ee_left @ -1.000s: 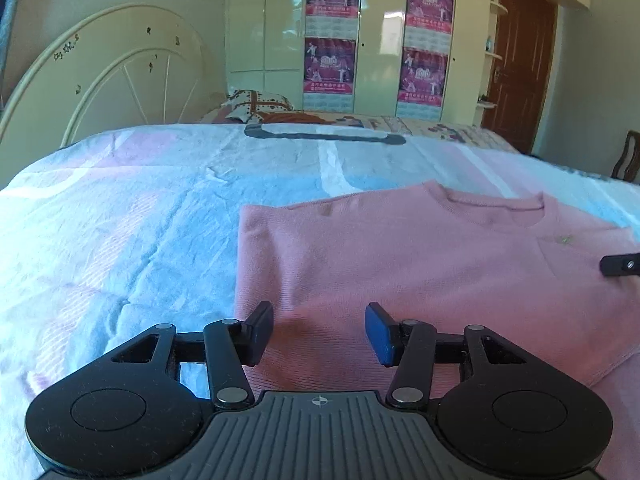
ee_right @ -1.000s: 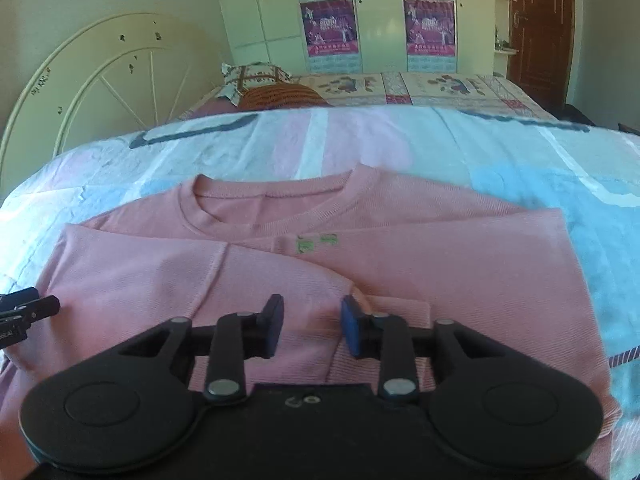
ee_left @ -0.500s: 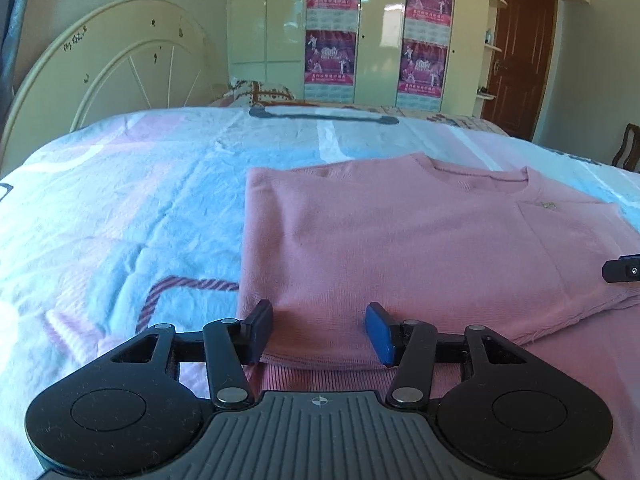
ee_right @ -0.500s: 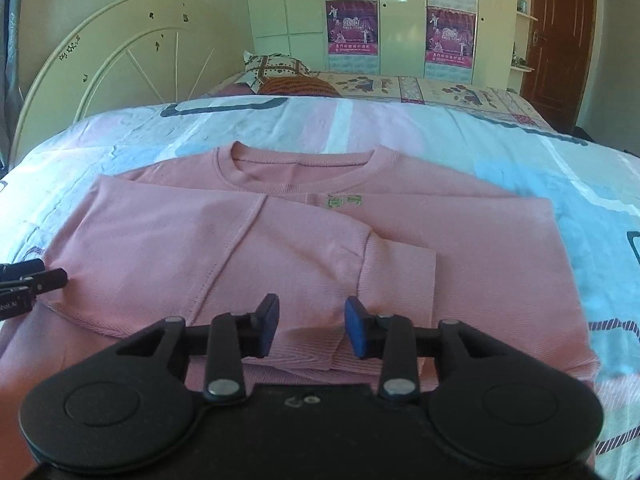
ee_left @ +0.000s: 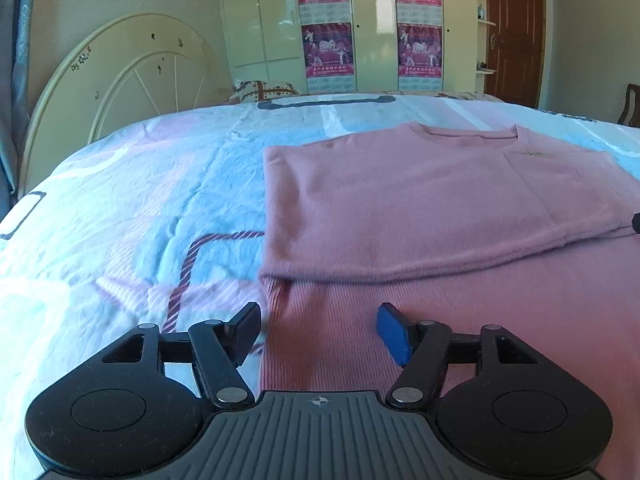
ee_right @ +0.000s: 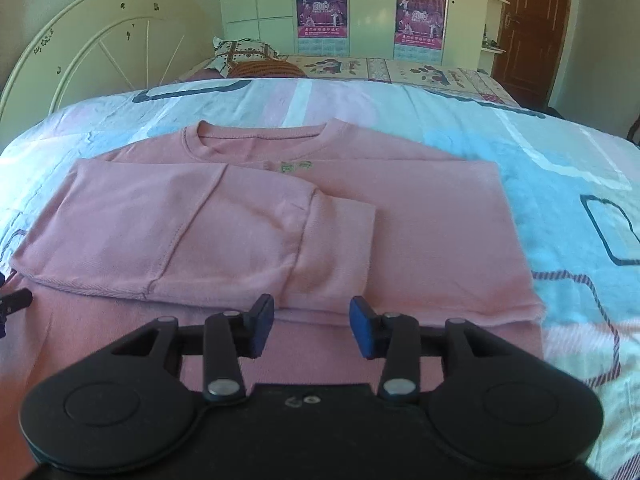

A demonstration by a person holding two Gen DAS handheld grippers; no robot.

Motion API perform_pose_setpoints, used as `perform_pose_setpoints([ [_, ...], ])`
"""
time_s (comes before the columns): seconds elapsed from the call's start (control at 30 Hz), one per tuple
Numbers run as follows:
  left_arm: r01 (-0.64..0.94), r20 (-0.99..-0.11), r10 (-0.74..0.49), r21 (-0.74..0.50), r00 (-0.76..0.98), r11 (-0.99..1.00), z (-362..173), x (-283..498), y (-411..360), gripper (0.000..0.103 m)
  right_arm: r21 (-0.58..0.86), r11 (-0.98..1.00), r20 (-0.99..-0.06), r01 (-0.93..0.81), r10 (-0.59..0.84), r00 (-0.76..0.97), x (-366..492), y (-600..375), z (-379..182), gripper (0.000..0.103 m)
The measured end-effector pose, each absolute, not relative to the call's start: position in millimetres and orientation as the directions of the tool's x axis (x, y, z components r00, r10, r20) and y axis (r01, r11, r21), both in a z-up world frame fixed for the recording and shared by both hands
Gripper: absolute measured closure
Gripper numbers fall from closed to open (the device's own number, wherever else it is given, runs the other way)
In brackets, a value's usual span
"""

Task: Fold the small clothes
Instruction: 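Open both tools and lift them away from the sweatshirt, then grasp the hem with both tools and lift it toward the collar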

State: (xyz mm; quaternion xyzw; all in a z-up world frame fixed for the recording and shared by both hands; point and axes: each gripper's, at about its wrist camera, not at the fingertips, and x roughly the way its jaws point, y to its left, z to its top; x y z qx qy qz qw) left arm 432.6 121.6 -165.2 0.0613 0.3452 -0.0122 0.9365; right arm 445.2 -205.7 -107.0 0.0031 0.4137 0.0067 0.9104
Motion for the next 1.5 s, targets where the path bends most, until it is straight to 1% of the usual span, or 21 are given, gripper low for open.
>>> perform_pose_setpoints([
  [0.13,0.043,-0.645,0.052,0.131,0.762,0.990,-161.9,394.9,123.4,0.038,0.040,0.999,-0.757,0.037,0.007,0.654,409.7,-232.9,-106.3,0.063],
  [0.23,0.038,-0.653,0.054,0.125,0.756,0.991,-157.5,364.9,125.5,0.038,0.056,0.997,-0.752,0.060,0.003,0.659,377.1,-254.6,-104.1,0.063],
  [0.37,0.005,-0.680,0.035,0.057,0.732,0.998,-152.9,322.5,135.0,0.038,0.100,0.989,-0.761,0.113,0.002,0.649,328.8,-289.4,-102.7,0.063],
  [0.5,-0.035,-0.696,0.030,0.007,0.718,0.999,-153.1,278.4,145.8,0.038,0.148,0.972,-0.768,0.181,-0.002,0.640,275.4,-324.0,-102.3,0.059],
  [0.6,-0.081,-0.711,0.012,-0.064,0.703,0.995,-156.0,250.1,157.1,0.038,0.189,0.956,-0.776,0.223,0.006,0.631,242.4,-344.0,-103.4,0.057],
  [0.7,-0.111,-0.716,-0.037,-0.158,0.698,0.981,-159.1,223.8,169.1,0.038,0.268,0.933,-0.782,0.240,0.065,0.620,216.4,-359.8,-109.0,0.057],
  [0.8,-0.118,-0.703,-0.111,-0.269,0.702,0.956,-160.8,205.2,179.3,0.038,0.360,0.899,-0.775,0.250,0.139,0.616,195.5,-369.9,-118.9,0.057],
  [0.87,-0.115,-0.695,-0.169,-0.343,0.699,0.932,-163.8,197.2,184.0,0.038,0.424,0.872,-0.758,0.245,0.193,0.624,183.8,-372.8,-124.6,0.057],
  [1.0,-0.060,-0.665,-0.320,-0.482,0.675,0.874,-173.2,183.4,187.2,0.039,0.551,0.809,-0.709,0.204,0.324,0.627,166.1,-371.8,-131.7,0.057],
  [1.1,-0.045,-0.636,-0.394,-0.559,0.664,0.828,-181.3,182.7,188.9,0.039,0.589,0.789,-0.684,0.174,0.372,0.628,162.2,-368.8,-135.7,0.057],
  [1.13,-0.049,-0.630,-0.400,-0.571,0.666,0.819,-183.8,183.6,190.7,0.039,0.595,0.784,-0.680,0.175,0.375,0.631,162.3,-369.4,-136.3,0.058],
  [1.23,-0.066,-0.610,-0.424,-0.618,0.670,0.784,-188.3,190.3,196.6,0.041,0.639,0.743,-0.662,0.201,0.398,0.635,166.9,-378.6,-142.0,0.069],
  [1.3,-0.070,-0.615,-0.417,-0.611,0.670,0.788,-189.0,196.0,195.3,0.048,0.649,0.730,-0.662,0.213,0.404,0.631,169.5,-383.8,-146.1,0.081],
  [1.33,-0.072,-0.627,-0.398,-0.588,0.669,0.805,-188.2,200.5,192.9,0.059,0.642,0.737,-0.669,0.212,0.403,0.624,171.0,-384.0,-146.9,0.084],
  [1.37,-0.070,-0.641,-0.379,-0.561,0.667,0.825,-186.8,203.8,190.8,0.085,0.620,0.757,-0.683,0.206,0.392,0.617,172.0,-382.6,-146.0,0.091],
  [1.4,-0.068,-0.654,-0.351,-0.526,0.670,0.848,-185.6,205.0,187.9,0.098,0.591,0.785,-0.696,0.186,0.379,0.610,173.0,-379.3,-143.4,0.095],
  [1.43,-0.034,-0.614,-0.353,-0.528,0.706,0.849,-178.8,199.7,189.1,0.100,0.562,0.813,-0.703,0.154,0.371,0.606,172.3,-375.3,-139.1,0.096],
  [1.47,0.014,-0.542,-0.376,-0.556,0.752,0.831,-170.2,190.7,191.5,0.100,0.551,0.825,-0.699,0.125,0.374,0.610,170.6,-373.2,-132.6,0.096],
  [1.5,0.032,-0.509,-0.368,-0.554,0.778,0.832,-162.3,185.6,192.3,0.100,0.559,0.824,-0.675,0.092,0.388,0.627,166.3,-373.9,-123.9,0.096],
])
